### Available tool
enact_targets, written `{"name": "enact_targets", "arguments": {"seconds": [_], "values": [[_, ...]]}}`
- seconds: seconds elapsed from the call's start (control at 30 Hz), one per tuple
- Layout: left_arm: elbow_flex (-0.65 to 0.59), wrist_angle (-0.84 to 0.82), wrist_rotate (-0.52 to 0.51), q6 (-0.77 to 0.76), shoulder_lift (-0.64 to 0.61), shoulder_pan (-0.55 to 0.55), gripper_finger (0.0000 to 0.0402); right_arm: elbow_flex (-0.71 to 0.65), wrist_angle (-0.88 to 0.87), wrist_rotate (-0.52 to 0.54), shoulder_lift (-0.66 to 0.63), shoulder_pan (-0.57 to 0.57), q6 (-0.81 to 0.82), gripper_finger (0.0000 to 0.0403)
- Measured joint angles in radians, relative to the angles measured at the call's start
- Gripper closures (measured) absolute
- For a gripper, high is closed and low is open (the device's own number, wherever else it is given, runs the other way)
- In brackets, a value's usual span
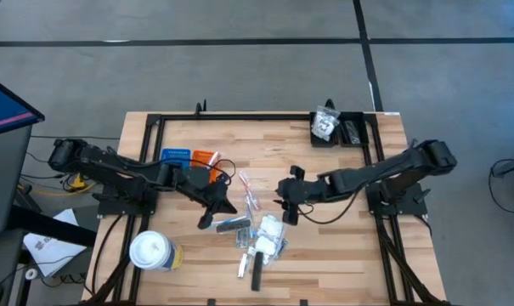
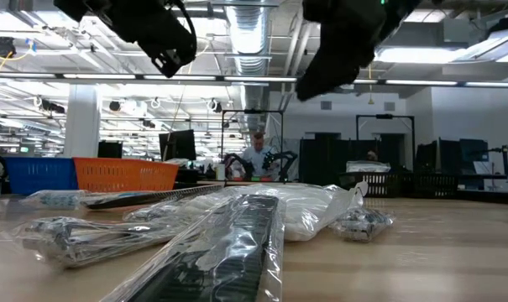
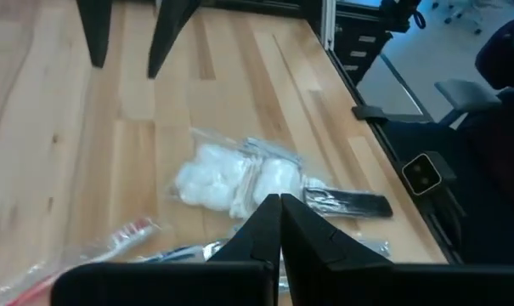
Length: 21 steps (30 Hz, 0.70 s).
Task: Pick & Place Travel size toiletries
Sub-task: Put the blue toothbrush into the orange bin
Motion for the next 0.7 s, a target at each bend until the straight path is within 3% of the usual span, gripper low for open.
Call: {"name": "enact_targets", "arguments": {"seconds": [0.2,0.4,0.5,0.6,0.7], "values": [[-0.005,0.0,-0.142,-0.094,0.091,-0.124,0.04,0.0,0.01,0.0,0.076,0.001,0.002,0.0279],[-0.003,-0.003,-0.517,-0.191,0.253,-0.312,0.04,0.0,0.024,-0.001,0.112,0.019,-0.023,0.0286],[0.007,-0.002,-0.655,-0.205,0.272,-0.353,0.04,0.0,0.05,-0.002,0.112,0.034,-0.035,0.0285],[0.011,0.004,-0.69,-0.234,0.255,-0.358,0.04,0.0,0.055,-0.001,0.112,0.051,-0.055,0.0285],[0.01,-0.003,-0.639,-0.237,0.253,-0.346,0.04,0.0,0.063,0.0,0.11,0.065,-0.075,0.0286]]}}
